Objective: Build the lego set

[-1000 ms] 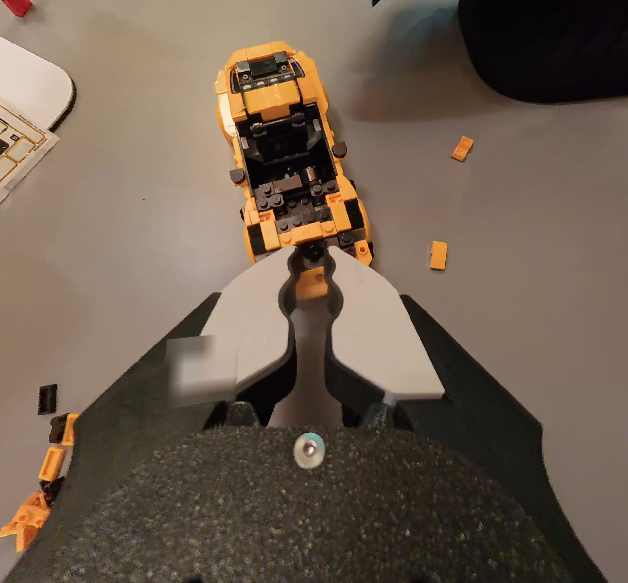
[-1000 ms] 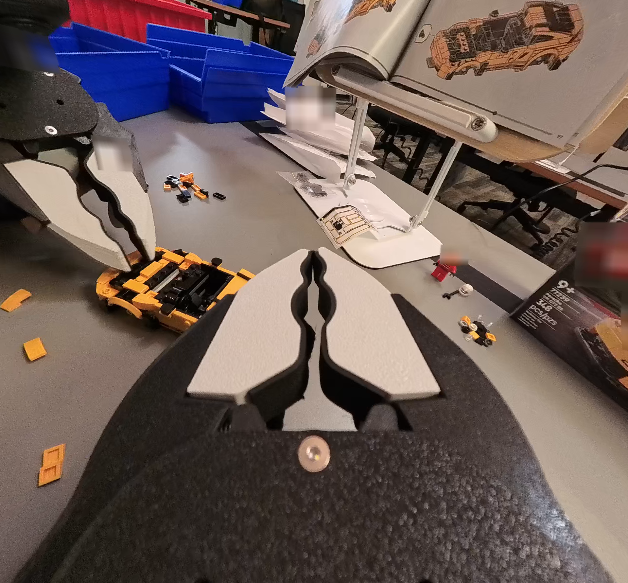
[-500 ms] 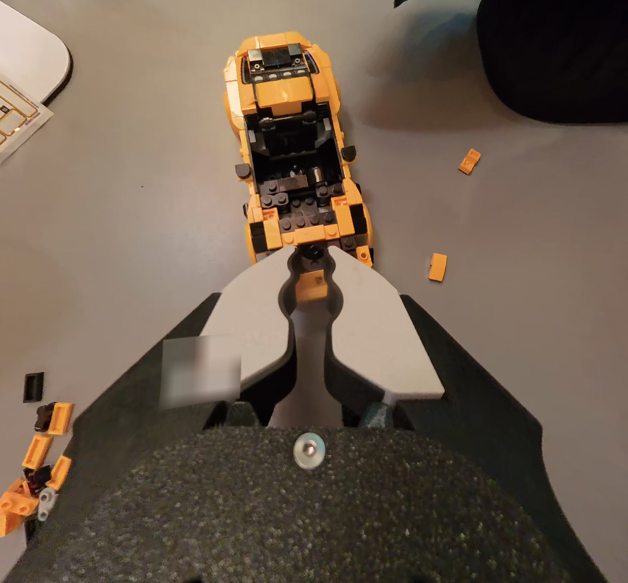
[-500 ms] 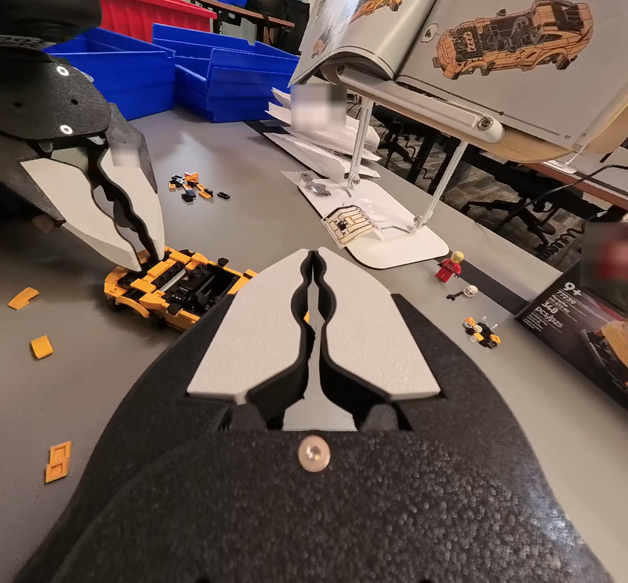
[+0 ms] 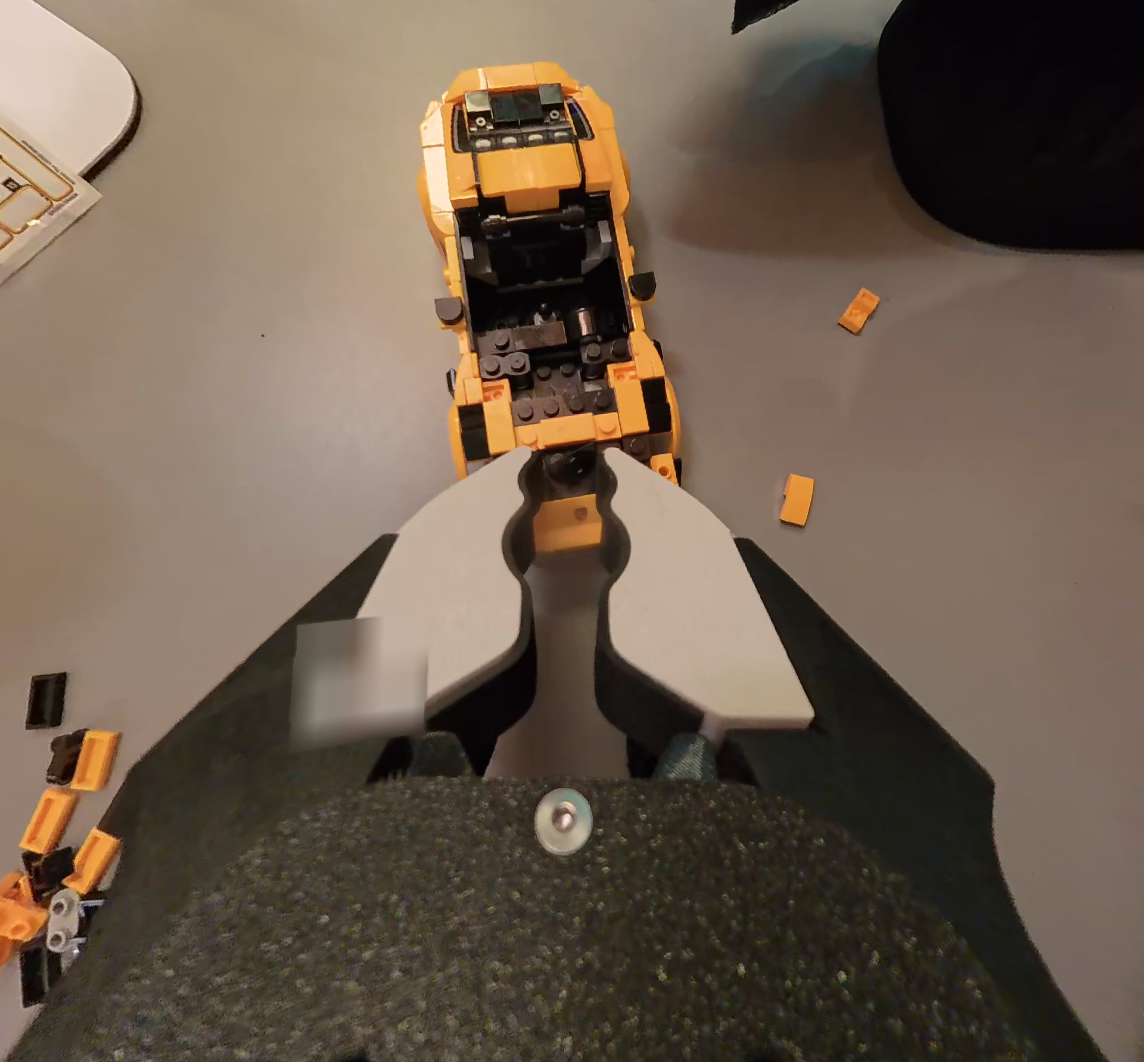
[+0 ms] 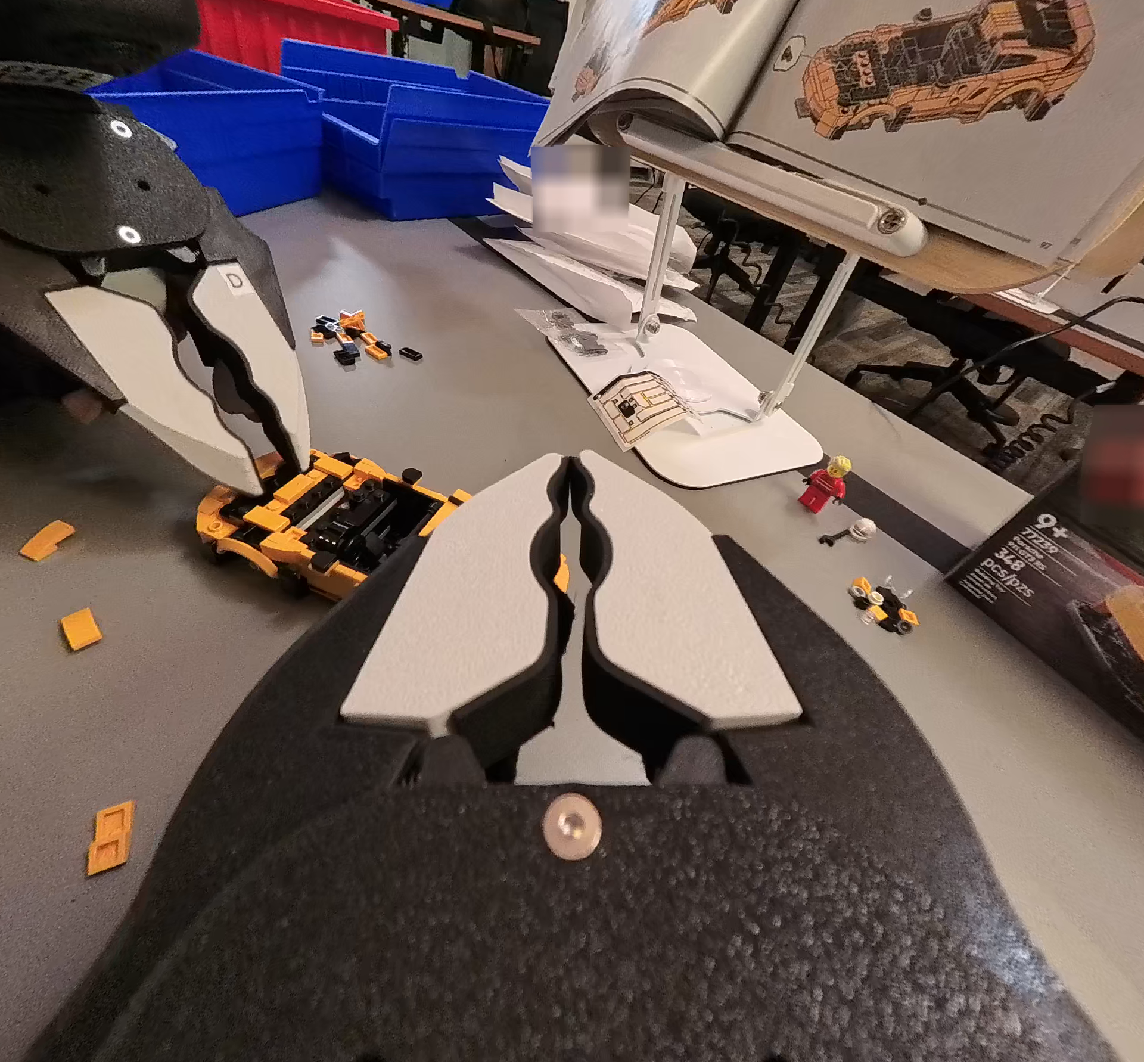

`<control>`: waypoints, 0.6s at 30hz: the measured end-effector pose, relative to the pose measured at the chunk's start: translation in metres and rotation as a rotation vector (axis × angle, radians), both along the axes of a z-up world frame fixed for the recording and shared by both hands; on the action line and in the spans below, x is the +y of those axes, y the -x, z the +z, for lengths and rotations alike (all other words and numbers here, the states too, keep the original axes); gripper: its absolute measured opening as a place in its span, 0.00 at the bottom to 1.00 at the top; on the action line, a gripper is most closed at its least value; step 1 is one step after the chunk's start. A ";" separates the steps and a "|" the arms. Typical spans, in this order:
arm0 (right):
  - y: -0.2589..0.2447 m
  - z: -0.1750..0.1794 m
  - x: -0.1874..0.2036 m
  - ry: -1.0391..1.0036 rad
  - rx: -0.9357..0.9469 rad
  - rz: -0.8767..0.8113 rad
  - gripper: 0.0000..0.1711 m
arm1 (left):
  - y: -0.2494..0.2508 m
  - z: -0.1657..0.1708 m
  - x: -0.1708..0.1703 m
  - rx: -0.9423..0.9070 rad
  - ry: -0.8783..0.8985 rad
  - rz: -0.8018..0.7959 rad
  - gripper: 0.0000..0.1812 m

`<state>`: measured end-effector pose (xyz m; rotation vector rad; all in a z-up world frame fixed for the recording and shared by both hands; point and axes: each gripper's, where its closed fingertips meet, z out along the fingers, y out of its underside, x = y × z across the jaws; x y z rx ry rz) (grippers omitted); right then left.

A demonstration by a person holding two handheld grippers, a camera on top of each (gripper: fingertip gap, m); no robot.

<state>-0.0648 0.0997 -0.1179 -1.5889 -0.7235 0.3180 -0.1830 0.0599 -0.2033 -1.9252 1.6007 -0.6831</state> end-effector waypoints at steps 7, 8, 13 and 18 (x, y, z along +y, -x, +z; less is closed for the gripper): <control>0.000 -0.001 0.000 0.002 -0.001 0.000 0.00 | 0.004 0.003 0.002 0.007 -0.025 0.008 0.09; 0.000 -0.001 0.001 0.001 -0.002 0.000 0.00 | 0.005 0.003 0.002 0.009 -0.029 0.010 0.08; 0.000 -0.001 0.000 0.001 -0.003 0.001 0.00 | 0.007 0.003 -0.002 0.033 -0.053 0.010 0.06; 0.000 -0.001 0.000 -0.001 -0.003 0.000 0.00 | 0.004 0.000 -0.003 0.043 -0.061 -0.004 0.05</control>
